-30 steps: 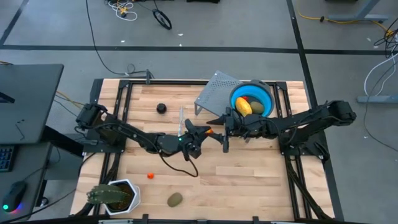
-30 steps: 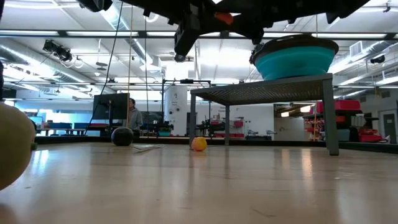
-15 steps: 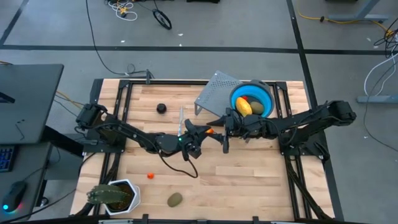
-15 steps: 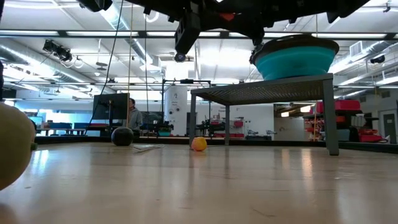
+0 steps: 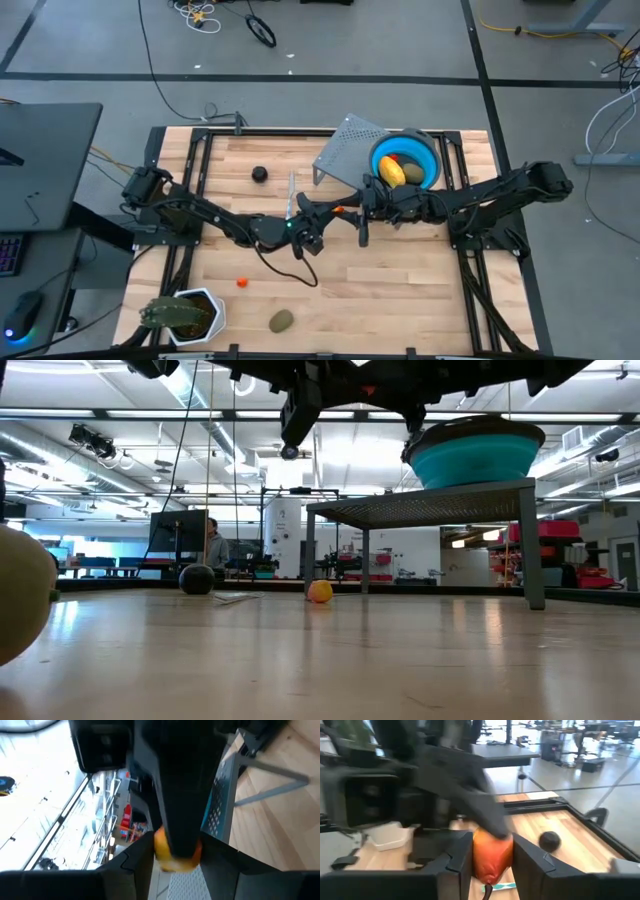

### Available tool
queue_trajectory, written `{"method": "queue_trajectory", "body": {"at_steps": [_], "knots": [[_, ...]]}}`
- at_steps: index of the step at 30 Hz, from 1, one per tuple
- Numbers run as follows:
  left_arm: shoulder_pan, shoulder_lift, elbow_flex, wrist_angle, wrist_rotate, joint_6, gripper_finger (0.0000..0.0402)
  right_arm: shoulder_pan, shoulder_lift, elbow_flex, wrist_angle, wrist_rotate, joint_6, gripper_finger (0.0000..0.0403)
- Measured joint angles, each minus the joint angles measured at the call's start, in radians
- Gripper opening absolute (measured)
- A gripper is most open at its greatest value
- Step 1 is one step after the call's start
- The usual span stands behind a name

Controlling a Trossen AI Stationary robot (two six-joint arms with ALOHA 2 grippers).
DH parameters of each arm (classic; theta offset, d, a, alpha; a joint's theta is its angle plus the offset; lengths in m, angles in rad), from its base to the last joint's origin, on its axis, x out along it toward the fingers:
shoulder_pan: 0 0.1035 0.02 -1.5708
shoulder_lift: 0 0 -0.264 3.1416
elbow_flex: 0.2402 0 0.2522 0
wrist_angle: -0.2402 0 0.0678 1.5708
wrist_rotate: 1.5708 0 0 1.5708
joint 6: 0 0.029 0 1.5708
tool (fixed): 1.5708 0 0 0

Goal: Pick & Place Fruit
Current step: Put the yellow peach in the blue strainer bowl on the shelf

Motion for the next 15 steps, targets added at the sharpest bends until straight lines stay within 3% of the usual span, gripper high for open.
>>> {"method": "queue_trajectory", "body": {"at_steps": [7, 12, 15], "knots": [[-0.022, 0.0, 0.0, 0.005, -0.011, 0.011, 0.0214, -0.001, 0.0, 0.0, -0.008, 0.082, -0.056, 0.0112], [-0.056, -0.002, 0.0, 0.05, -0.161, 0.002, 0.0249, -0.001, -0.019, 0.0, -0.016, 0.141, -0.116, 0.0111], [-0.069, -0.003, -0.001, 0.041, -0.247, -0.164, 0.0259, 0.0, -0.077, 0.0, -0.043, 0.22, -0.168, 0.0111]]}}
